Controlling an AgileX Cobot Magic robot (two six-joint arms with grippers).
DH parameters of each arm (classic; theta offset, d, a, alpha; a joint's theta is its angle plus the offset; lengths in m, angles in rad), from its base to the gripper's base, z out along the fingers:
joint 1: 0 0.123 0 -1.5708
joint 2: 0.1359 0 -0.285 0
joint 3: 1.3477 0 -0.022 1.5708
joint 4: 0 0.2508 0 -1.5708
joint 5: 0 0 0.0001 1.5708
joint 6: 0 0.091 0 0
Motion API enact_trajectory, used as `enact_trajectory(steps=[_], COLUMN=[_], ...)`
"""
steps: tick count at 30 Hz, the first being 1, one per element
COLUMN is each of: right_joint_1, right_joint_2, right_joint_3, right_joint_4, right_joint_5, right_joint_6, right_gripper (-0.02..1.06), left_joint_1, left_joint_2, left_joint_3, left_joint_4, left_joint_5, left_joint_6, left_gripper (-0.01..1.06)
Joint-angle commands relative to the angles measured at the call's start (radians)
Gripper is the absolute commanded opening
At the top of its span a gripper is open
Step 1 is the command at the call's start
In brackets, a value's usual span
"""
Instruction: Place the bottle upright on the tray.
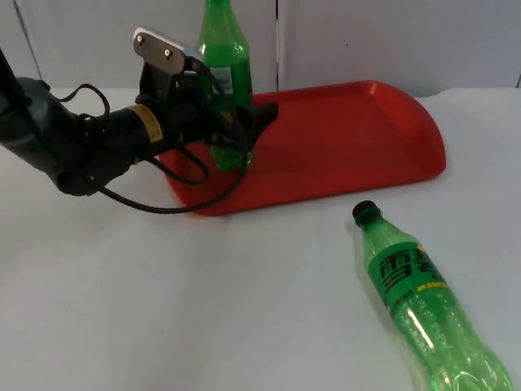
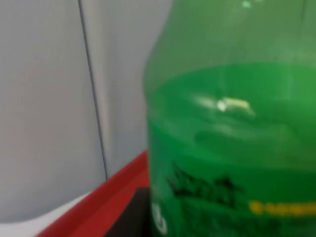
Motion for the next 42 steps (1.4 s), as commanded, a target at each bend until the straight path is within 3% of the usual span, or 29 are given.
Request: enact_trajectory(steps=[1, 6, 13, 26, 33, 40, 42], right_joint_1=[-0.006, -0.006, -0.006, -0.006, -0.006, -0.006, -0.006], right_joint_2=[-0.004, -0.004, -0.004, -0.004, -0.004, -0.004, -0.004], right_joint_3=[0.002, 0.002, 0.002, 0.002, 0.002, 0.002, 0.002], right_joint_4=[0.002, 0.002, 0.002, 0.002, 0.002, 0.002, 0.002], right_joint_5=[0.0, 0.0, 0.0, 0.0, 0.0, 0.0, 0.0], right_joint_6=[-0.001, -0.001, -0.001, -0.001, -0.001, -0.001, -0.001], right_gripper=[1.05, 1.05, 1.05, 1.05, 1.05, 1.05, 1.05], left_joint_1=[0.004, 0.004, 0.004, 0.004, 0.004, 0.004, 0.004], left_joint_2=[-0.027, -0.056, -0.116, -0.251, -0.39, -0.571, -0.645], left_joint_3=[0.031, 0.1, 0.222, 0.375, 0.478, 0.579, 0.588], left_joint_4=[-0.019, -0.029, -0.173, -0.165, -0.167, -0.165, -0.152], left_joint_5=[-0.015, -0.015, -0.015, -0.007, 0.09, 0.131, 0.241], left_joint_6=[0.002, 0.034, 0.15, 0.152, 0.162, 0.16, 0.126], left_gripper=[1.05, 1.05, 1.05, 1.05, 1.05, 1.05, 1.05])
